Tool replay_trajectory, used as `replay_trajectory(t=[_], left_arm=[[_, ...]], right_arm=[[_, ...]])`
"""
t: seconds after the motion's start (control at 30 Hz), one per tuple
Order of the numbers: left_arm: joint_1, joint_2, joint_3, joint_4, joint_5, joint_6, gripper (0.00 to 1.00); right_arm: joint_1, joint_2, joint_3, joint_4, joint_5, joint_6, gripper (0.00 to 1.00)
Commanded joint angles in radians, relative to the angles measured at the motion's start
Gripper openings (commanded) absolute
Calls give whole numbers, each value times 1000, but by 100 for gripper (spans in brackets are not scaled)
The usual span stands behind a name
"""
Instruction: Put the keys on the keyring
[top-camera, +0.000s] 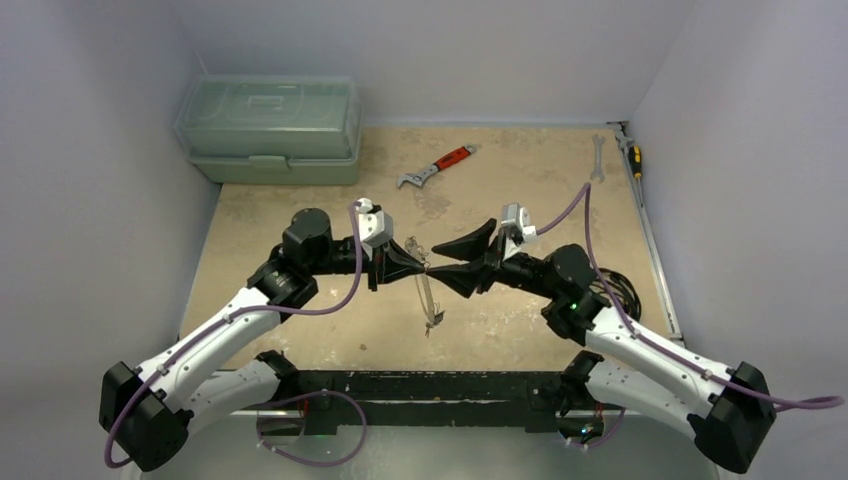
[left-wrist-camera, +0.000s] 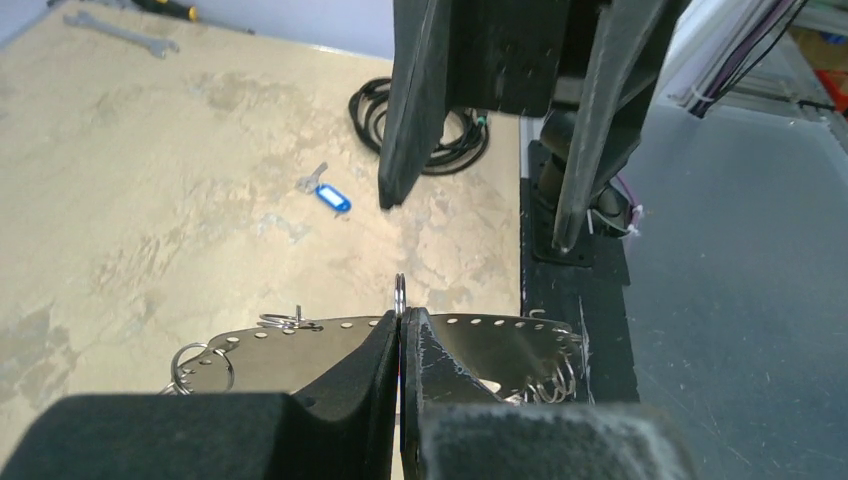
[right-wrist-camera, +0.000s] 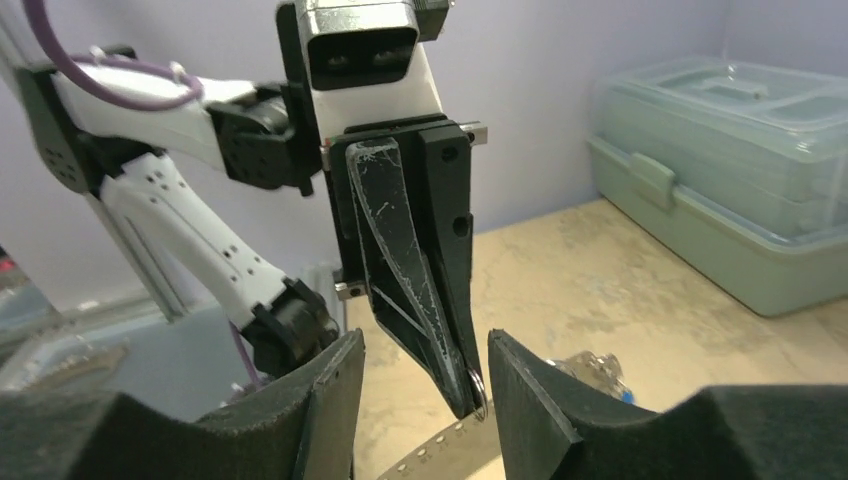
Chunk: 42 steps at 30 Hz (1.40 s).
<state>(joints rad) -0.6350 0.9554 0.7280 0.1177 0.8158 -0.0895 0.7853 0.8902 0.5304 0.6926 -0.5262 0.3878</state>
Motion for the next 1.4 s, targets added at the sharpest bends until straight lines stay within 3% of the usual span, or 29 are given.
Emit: replay_trajectory(t=[0.0, 0.2, 0.3, 0.4, 0.53, 0.83, 1.03, 1.3, 1.37], left_arm=[[4, 14, 98, -106, -60, 84, 0], [-5, 34, 186, -336, -153, 177, 0], [-56, 59, 243, -471, -282, 228, 0], [-121, 121, 328, -605, -415, 237, 0], [-152, 142, 389, -706, -465, 217, 0], [-160, 229, 563, -990, -678, 191, 0], [-192, 261, 620, -1094, -840, 162, 0], [-247, 287, 647, -1176, -734, 124, 0], [-262, 286, 644, -1178, -702, 125, 0]], right_arm=[[5, -46, 94, -288, 92, -229, 52], [5, -102, 90, -410, 77, -369, 58], [5, -93, 105, -433, 96, -377, 87], [5, -51, 146, -498, 97, -382, 99], [5, 8, 183, -543, 94, -382, 98], [5, -2, 116, -448, 20, -368, 74], [5, 53, 95, -374, -74, -362, 69], [5, 103, -5, -134, -173, -347, 73], [5, 96, -25, -95, -192, -355, 70]])
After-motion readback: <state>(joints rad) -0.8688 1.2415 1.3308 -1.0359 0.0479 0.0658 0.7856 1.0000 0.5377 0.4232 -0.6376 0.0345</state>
